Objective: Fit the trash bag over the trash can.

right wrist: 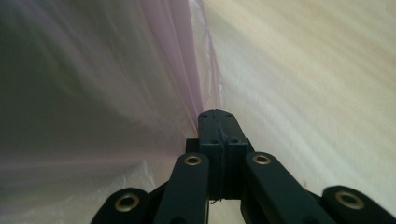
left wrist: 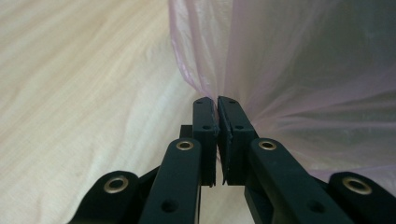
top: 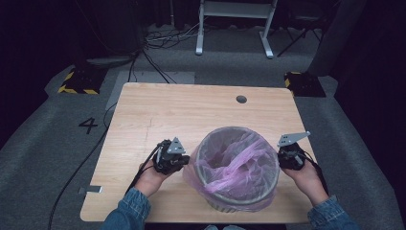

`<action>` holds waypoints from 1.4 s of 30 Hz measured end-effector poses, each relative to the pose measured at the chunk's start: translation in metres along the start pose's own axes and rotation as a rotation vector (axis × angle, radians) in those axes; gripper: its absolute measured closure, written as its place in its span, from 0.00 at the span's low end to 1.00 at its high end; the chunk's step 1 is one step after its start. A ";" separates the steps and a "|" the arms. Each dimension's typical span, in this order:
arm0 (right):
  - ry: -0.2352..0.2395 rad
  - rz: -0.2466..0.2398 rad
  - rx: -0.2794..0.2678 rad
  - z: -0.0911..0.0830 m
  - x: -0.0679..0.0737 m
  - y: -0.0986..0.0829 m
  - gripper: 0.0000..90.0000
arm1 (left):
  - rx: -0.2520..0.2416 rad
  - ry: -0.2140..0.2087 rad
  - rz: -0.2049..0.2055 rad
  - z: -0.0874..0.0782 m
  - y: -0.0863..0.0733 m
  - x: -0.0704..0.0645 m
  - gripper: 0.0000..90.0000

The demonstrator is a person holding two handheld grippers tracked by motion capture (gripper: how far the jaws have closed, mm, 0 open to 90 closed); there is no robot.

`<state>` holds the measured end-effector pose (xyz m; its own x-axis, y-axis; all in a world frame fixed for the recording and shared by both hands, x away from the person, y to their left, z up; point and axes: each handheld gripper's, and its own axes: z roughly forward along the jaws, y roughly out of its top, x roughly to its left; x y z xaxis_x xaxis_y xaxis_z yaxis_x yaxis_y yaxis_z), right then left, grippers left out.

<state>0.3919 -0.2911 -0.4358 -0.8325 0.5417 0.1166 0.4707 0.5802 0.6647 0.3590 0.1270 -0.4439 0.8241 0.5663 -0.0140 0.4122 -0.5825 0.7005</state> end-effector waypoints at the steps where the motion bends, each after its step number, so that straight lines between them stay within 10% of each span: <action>1: -0.002 0.012 0.013 0.000 0.000 -0.005 1.00 | -0.007 0.001 0.000 -0.001 -0.003 -0.001 0.95; 6: -0.028 0.016 0.007 -0.009 0.005 -0.023 0.90 | -0.134 0.067 0.029 -0.028 -0.014 -0.016 0.66; 14: -0.073 -0.043 -0.162 -0.057 0.022 -0.031 0.45 | -0.273 -0.119 0.098 -0.073 -0.020 -0.048 0.39; 23: 0.131 -0.188 -0.313 -0.092 0.055 -0.013 0.32 | -0.286 -0.098 0.206 -0.066 -0.007 -0.082 0.42; 29: 0.130 -0.300 -0.233 -0.073 0.056 0.000 0.39 | -0.271 -0.099 0.223 -0.058 0.000 -0.086 0.65; 36: 0.180 -0.358 -0.246 -0.069 0.060 -0.004 1.00 | -0.278 -0.101 0.192 -0.059 -0.002 -0.083 0.91; 42: 0.152 -0.284 -0.154 -0.061 0.064 -0.019 1.00 | -0.269 -0.105 0.193 -0.057 -0.010 -0.087 0.97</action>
<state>0.3117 -0.3042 -0.3963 -0.9633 0.2683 0.0115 0.1738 0.5900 0.7885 0.2616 0.1167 -0.4089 0.9181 0.3894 0.0739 0.1389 -0.4908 0.8601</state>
